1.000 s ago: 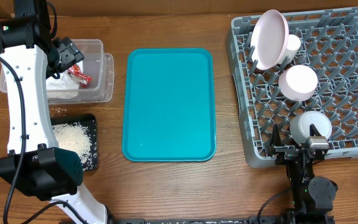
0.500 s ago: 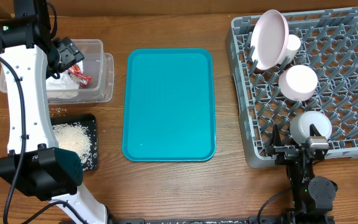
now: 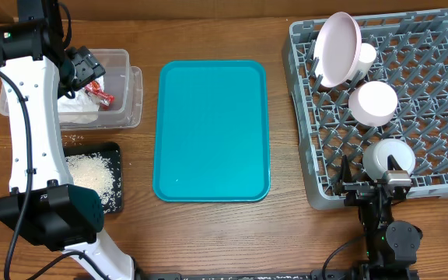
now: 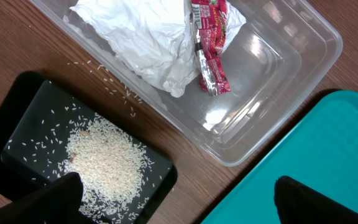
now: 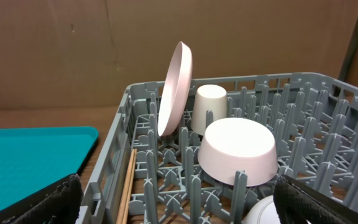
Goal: Sort waste into correct bins and load items into the dishwasher
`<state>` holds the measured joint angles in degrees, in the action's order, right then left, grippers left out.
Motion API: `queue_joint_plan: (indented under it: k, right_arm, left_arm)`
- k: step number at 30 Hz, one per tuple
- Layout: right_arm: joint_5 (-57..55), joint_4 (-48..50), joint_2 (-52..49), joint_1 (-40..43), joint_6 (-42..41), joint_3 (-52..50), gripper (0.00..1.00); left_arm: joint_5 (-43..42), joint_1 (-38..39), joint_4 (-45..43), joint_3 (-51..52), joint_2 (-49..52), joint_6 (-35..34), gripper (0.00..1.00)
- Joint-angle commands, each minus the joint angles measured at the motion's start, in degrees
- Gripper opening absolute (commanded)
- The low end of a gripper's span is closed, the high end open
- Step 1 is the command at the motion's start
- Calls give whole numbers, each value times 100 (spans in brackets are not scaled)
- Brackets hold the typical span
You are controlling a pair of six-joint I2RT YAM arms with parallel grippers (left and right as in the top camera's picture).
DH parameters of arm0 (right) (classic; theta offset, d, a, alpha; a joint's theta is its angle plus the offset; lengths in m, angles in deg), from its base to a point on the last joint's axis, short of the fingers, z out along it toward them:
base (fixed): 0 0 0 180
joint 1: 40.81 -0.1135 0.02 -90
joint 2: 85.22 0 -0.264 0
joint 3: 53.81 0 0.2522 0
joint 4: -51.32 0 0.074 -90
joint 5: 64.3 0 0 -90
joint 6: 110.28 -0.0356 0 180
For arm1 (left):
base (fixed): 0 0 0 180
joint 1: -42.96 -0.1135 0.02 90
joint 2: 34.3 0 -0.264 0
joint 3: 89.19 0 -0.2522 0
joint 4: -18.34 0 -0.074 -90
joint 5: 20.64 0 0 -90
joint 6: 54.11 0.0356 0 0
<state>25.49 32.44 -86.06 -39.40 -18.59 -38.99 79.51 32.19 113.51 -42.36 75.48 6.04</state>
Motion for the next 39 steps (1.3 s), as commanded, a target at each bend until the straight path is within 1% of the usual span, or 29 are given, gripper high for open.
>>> queue_joint_plan:
  k: [1, 6, 10, 15, 18, 23, 28, 31, 39]
  right_arm:
    - [33, 31, 68, 22, -17, -59, 100]
    - [33, 31, 68, 22, -17, -59, 100]
    - [33, 31, 68, 22, -17, -59, 100]
    - [33, 31, 68, 22, -17, -59, 100]
    - [33, 31, 68, 22, -17, -59, 100]
    - [33, 31, 68, 22, -17, -59, 100]
    - [33, 31, 68, 22, -17, -59, 100]
    - [33, 31, 68, 22, -17, -59, 100]
    - [33, 31, 68, 22, -17, -59, 100]
  left_arm:
    - [76, -4, 4, -118, 15, 50, 100]
    - [-55, -4, 426, -118, 4, 46, 100]
    - [-234, 4, 444, -116, -9, 44, 100]
    - [-240, 116, 48, 37, -81, 48, 100]
    - [-295, 216, -400, 404, -350, 76, 100]
    - [-385, 308, -1377, 1655, -1167, 330, 100]
    - [-1040, 337, -2717, 3394, -2109, 1193, 100]
    - [-1362, 343, -3692, 4588, -2717, 1493, 100]
    - [-1696, 343, -6321, 7508, -4050, 1572, 100]
